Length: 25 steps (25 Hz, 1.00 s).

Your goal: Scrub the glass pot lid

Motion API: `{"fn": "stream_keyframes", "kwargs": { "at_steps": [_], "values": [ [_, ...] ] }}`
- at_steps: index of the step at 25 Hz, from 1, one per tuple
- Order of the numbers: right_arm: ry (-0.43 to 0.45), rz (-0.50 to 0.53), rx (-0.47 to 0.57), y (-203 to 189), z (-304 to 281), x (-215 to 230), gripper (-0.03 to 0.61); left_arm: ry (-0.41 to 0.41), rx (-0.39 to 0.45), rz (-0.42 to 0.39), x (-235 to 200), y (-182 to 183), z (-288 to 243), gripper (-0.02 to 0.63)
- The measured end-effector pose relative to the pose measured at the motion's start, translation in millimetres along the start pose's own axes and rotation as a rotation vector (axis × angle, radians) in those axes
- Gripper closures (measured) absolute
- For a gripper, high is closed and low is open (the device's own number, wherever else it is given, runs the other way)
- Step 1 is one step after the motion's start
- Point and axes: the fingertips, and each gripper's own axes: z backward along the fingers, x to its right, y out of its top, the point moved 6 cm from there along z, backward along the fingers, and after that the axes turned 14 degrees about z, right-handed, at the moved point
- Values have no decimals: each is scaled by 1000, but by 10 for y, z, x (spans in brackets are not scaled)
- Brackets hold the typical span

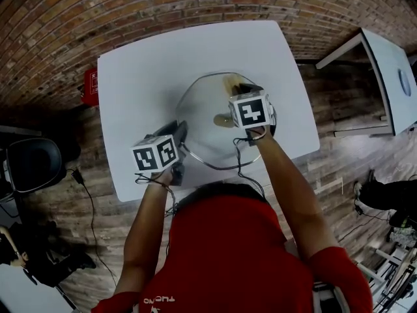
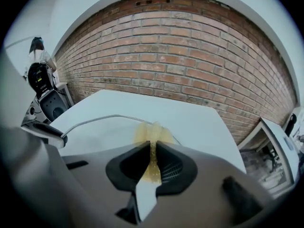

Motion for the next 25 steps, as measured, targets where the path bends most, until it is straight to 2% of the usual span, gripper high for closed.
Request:
{"fn": "stream_keyframes", "kwargs": {
  "at_steps": [4,6,12,17,20,25],
  "values": [
    [-27,-27,-10,-120,62,110,526,-2,1,6,12,3,-12,504],
    [-7,-36,6,-84,134,22,525,1,0,8,19,4,-17,505],
    [208,-62,90,142,383,-825,525,-1,6,16,5,9,-10,506],
    [314,-4,83,177,332,-1359,526,-4,6,19,4,-5,-17,506],
    [311,22,58,132,270,-1416,526,-3,5,17,-2,-6,-18,507],
    [259,38,32,30,235,-1202,525,-2,4,14,4,9,-36,508]
  ]
}}
